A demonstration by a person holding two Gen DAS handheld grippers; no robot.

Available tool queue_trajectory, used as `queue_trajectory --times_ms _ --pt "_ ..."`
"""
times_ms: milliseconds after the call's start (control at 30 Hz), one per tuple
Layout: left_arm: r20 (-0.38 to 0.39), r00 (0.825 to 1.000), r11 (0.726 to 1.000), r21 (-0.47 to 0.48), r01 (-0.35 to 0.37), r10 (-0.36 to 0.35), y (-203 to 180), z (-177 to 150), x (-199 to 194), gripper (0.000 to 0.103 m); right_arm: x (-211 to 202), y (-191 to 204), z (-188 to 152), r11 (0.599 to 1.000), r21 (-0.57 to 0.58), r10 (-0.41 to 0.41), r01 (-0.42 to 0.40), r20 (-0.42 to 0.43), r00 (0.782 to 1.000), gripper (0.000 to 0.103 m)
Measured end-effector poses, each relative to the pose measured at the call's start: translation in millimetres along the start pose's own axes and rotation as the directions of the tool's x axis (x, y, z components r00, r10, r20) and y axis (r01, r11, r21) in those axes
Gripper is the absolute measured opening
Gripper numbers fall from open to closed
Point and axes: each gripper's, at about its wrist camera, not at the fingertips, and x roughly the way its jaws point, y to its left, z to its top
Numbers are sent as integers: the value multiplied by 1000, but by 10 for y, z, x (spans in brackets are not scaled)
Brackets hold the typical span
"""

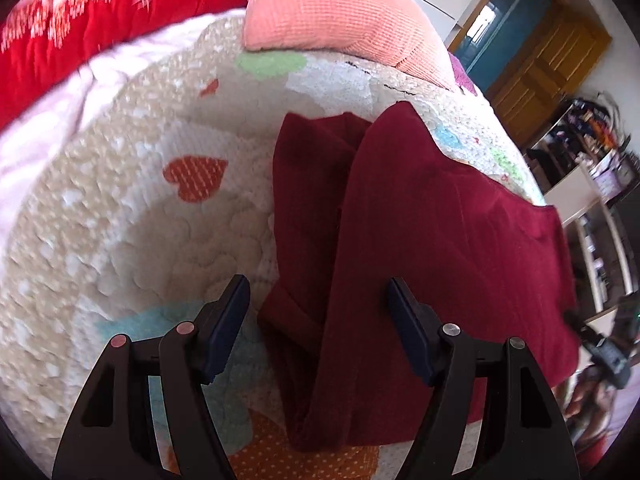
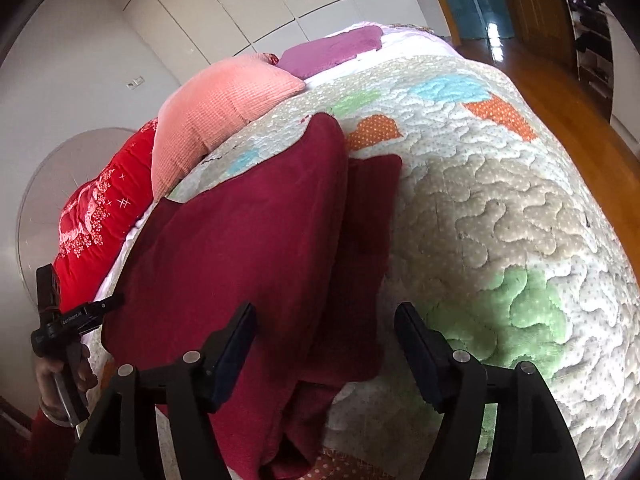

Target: Fold small clothes

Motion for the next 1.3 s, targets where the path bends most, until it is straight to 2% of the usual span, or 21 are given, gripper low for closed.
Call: queue_trajectory --times_ms 100,167,233,300,333,367,400,433,467,533,667,833,867,900,967,1000,1067,1133,1200,1300 --pt "16 999 999 -23 39 -39 1 -11 75 83 87 18 -1 998 -1 57 -57 35 998 81" --pt "27 999 999 -9 36 -36 -91 -16 120 89 152 68 24 996 -3 88 -88 35 996 81" --pt "26 999 999 10 36 -36 -192 -28 160 89 243 142 36 994 -25 111 -110 23 994 78" --pt "26 1000 998 62 -2 0 -303 -52 207 88 274 203 52 997 -51 62 -60 39 997 37" --pt "25 1000 997 82 -10 8 -335 -61 213 77 270 189 59 997 -37 66 -64 48 997 34" --pt "21 1000 996 84 6 -8 -348 -70 196 64 251 159 59 996 -14 85 -84 58 995 27" --pt "18 1000 997 71 21 -23 -335 -69 175 55 225 126 58 994 5 105 -106 64 992 23" --pt "11 999 998 54 40 -41 -308 -68 143 37 197 109 50 992 15 123 -124 65 990 21" --pt "1 998 997 31 70 -70 -270 -64 104 31 149 114 39 990 18 139 -140 67 988 18" --pt "-14 994 994 1 112 -112 -232 -74 -9 29 1 180 26 985 8 172 -173 77 982 17" --pt "-20 991 991 31 132 -131 -322 -218 -378 28 -453 446 -36 973 -52 230 -226 89 969 17" --pt "-59 990 989 69 129 -125 -333 -776 -836 28 -959 505 -432 970 -96 226 -224 6 974 18" --pt "-84 989 990 68 126 -120 -310 -941 -862 28 -997 450 -561 974 -91 205 -207 -25 978 18" --pt "-97 988 990 63 124 -117 -294 -1046 -862 29 -1000 391 -676 982 -84 166 -170 -52 985 24" --pt "-108 991 994 57 89 -82 -264 -1256 -826 31 -990 284 -817 995 -85 49 -57 -90 995 33" --pt "-86 994 996 52 76 -71 -245 -1308 -824 33 -1015 261 -847 994 -105 -27 17 -94 995 33" --pt "-52 996 997 27 68 -66 -207 -1348 -858 41 -1199 322 -797 988 -134 -79 74 -26 997 34" --pt "-48 997 998 -3 58 -58 -182 -1339 -880 43 -1372 461 -682 989 -138 -50 56 42 998 40" --pt "-32 998 999 -13 52 -53 -182 -1353 -920 43 -1453 787 -548 983 -178 52 -38 76 996 48" --pt "-1 1000 1000 0 19 -19 -197 -1392 -954 47 -1200 1373 -406 955 -228 202 -191 24 979 50"
